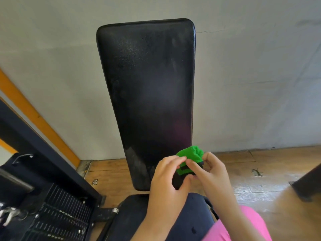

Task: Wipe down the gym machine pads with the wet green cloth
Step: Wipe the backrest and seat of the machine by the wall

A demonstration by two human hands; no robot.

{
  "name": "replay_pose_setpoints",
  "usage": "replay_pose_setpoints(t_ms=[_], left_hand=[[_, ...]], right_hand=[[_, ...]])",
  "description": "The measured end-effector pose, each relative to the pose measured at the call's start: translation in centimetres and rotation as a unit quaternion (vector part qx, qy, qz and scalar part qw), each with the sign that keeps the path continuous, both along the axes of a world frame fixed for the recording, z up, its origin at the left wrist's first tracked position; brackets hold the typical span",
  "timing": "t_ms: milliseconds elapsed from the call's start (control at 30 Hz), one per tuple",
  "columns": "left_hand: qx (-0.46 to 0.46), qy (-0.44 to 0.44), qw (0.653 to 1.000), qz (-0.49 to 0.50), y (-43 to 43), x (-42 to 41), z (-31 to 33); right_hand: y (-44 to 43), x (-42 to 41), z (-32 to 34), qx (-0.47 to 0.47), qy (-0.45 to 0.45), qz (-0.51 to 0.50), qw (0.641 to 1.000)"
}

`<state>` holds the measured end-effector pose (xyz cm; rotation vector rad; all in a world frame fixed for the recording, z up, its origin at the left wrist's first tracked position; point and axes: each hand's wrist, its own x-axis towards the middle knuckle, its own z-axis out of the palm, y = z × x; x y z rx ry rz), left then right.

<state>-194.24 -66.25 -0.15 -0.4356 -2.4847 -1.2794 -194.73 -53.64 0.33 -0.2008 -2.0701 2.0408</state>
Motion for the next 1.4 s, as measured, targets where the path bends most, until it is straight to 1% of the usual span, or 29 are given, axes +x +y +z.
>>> replay_pose_setpoints(t_ms=[133, 200, 300, 367, 433, 533, 633, 700, 767, 833, 933, 1033, 1100, 1167, 1267, 1333, 1400], left_hand=[[0.002, -0.016, 0.999, 0.031, 0.5, -0.1, 0.0], [0.028, -0.028, 0.998, 0.051, 0.5, -0.3, 0.3], [0.101, -0.058, 0.992, 0.056, 0.4, -0.5, 1.0], [0.165, -0.09, 0.982, 0.037, 0.2, -0.6, 1.2], [0.209, -0.118, 0.971, 0.021, -0.1, -0.6, 1.1], [0.196, -0.132, 0.97, 0.058, -0.4, -0.3, 0.4], [0.171, -0.132, 0.972, 0.096, -0.6, -0.2, 0.1], [0.169, -0.131, 0.973, 0.084, -0.9, -0.2, 0.2], [0.181, -0.133, 0.972, 0.072, -1.1, -0.2, 0.1], [0.186, -0.126, 0.971, 0.082, -1.2, -0.3, 0.1], [0.197, -0.119, 0.969, 0.09, -1.3, -0.7, 0.4], [0.19, -0.126, 0.971, 0.072, -1.4, -1.0, 0.7], [0.195, -0.147, 0.968, 0.058, -1.8, -1.3, 0.5], [0.231, -0.188, 0.953, 0.051, -2.2, -1.7, 0.1], [0.312, -0.235, 0.919, 0.056, -2.8, -2.2, -0.5], [0.329, -0.252, 0.908, 0.067, -3.4, -2.4, -0.9], [0.332, -0.265, 0.902, 0.078, -4.0, -2.6, -1.5]], right_hand=[[-0.6, 0.8, 0.1, 0.027, 0.012, 0.022, 0.999], [-0.8, 1.1, 0.2, 0.055, 0.027, 0.032, 0.998], [-0.9, 1.3, 0.7, 0.067, 0.036, 0.027, 0.997], [-0.9, 1.1, 1.2, 0.074, 0.026, 0.007, 0.997], [-0.9, 0.8, 1.4, 0.123, 0.015, -0.025, 0.992], [-1.5, 0.5, 1.9, 0.231, -0.003, -0.048, 0.972], [-2.1, 0.2, 1.8, 0.289, -0.003, -0.058, 0.956], [-2.1, 0.1, 1.5, 0.293, 0.001, -0.058, 0.954], [-2.1, -0.1, 1.2, 0.277, 0.01, -0.055, 0.959], [-2.1, -0.1, 0.8, 0.266, 0.019, -0.046, 0.963], [-2.5, 0.0, 0.1, 0.258, 0.052, -0.03, 0.964], [-2.7, -0.2, -0.3, 0.259, 0.089, -0.016, 0.962], [-2.7, -0.5, -0.6, 0.266, 0.094, 0.015, 0.959], [-2.9, -0.7, -1.0, 0.285, 0.104, 0.051, 0.952], [-3.6, -0.8, -1.4, 0.299, 0.086, 0.099, 0.945], [-4.0, -1.4, -1.2, 0.294, 0.043, 0.127, 0.946], [-4.2, -2.2, -0.9, 0.305, -0.005, 0.152, 0.94]])
